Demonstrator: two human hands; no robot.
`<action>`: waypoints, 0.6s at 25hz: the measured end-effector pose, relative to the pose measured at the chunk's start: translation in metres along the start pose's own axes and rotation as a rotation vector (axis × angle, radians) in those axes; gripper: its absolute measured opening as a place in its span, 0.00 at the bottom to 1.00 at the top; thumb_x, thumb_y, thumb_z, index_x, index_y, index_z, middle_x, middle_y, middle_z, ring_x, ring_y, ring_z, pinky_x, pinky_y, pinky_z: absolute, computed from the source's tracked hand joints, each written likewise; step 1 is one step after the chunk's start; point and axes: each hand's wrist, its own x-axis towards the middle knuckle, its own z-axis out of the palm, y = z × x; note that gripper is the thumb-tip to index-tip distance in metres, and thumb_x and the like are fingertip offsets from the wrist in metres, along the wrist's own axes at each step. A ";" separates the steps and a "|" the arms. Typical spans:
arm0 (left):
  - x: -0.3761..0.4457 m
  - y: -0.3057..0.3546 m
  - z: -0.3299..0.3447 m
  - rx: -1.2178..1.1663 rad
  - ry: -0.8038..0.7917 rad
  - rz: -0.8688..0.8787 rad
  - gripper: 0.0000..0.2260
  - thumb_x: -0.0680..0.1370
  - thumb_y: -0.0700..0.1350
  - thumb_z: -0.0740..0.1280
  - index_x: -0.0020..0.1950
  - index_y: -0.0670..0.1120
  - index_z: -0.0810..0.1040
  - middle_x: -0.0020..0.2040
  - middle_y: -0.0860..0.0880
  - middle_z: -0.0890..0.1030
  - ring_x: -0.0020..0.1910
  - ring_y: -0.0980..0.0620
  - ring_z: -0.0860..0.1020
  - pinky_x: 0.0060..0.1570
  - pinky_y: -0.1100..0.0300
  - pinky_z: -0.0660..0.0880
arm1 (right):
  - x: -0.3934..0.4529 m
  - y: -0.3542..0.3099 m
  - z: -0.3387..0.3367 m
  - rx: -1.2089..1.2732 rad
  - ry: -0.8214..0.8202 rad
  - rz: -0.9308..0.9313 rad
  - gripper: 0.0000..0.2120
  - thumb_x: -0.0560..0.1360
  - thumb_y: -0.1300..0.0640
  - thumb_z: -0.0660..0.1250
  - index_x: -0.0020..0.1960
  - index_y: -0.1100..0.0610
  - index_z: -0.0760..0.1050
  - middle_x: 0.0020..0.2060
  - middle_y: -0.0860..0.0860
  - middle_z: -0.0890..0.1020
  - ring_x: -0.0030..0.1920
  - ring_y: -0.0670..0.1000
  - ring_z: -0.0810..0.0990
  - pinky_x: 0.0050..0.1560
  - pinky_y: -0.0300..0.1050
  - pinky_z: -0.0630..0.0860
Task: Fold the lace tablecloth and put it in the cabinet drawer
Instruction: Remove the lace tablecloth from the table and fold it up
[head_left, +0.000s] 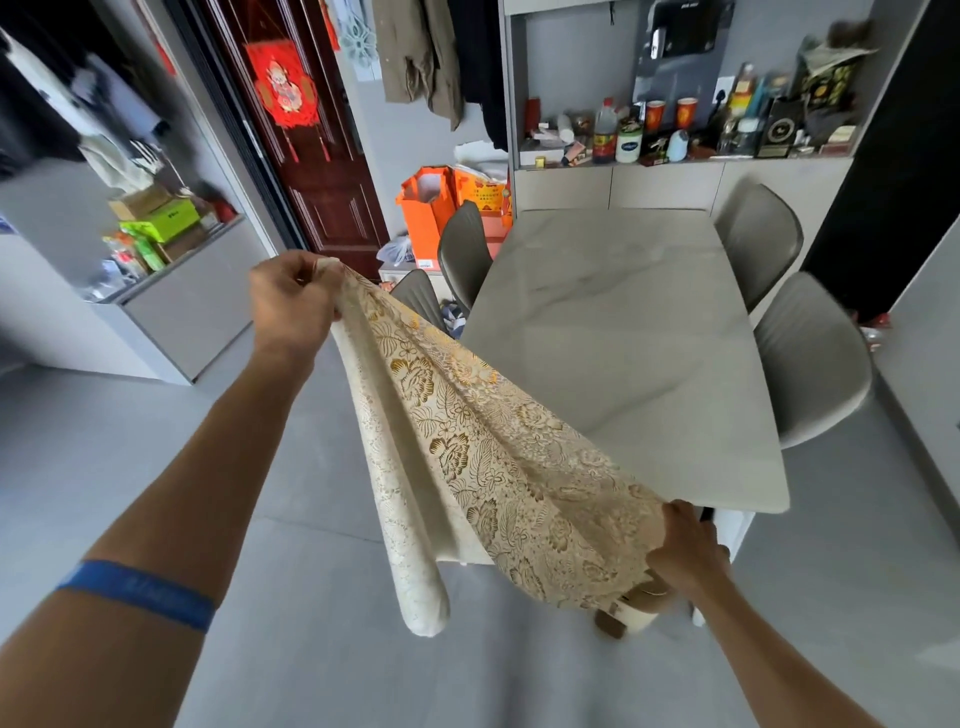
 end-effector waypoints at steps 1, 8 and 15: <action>0.006 0.005 0.002 0.002 0.012 -0.008 0.10 0.78 0.40 0.68 0.37 0.49 0.78 0.33 0.50 0.78 0.26 0.60 0.76 0.28 0.65 0.77 | 0.000 0.000 -0.002 0.005 -0.008 0.018 0.30 0.68 0.58 0.65 0.69 0.51 0.63 0.65 0.49 0.69 0.63 0.59 0.70 0.48 0.51 0.70; 0.037 0.051 0.004 -0.004 0.060 0.045 0.10 0.77 0.40 0.68 0.36 0.50 0.77 0.34 0.49 0.79 0.29 0.56 0.79 0.32 0.61 0.78 | -0.021 -0.009 0.010 0.114 -0.074 0.030 0.32 0.69 0.49 0.68 0.72 0.49 0.66 0.68 0.50 0.73 0.66 0.57 0.74 0.53 0.45 0.73; 0.032 0.112 0.019 -0.031 0.003 0.217 0.10 0.76 0.37 0.66 0.36 0.49 0.78 0.34 0.49 0.80 0.31 0.52 0.80 0.31 0.60 0.79 | -0.039 -0.113 0.027 0.279 -0.300 -0.358 0.35 0.68 0.54 0.72 0.73 0.47 0.66 0.74 0.54 0.63 0.71 0.55 0.67 0.64 0.47 0.73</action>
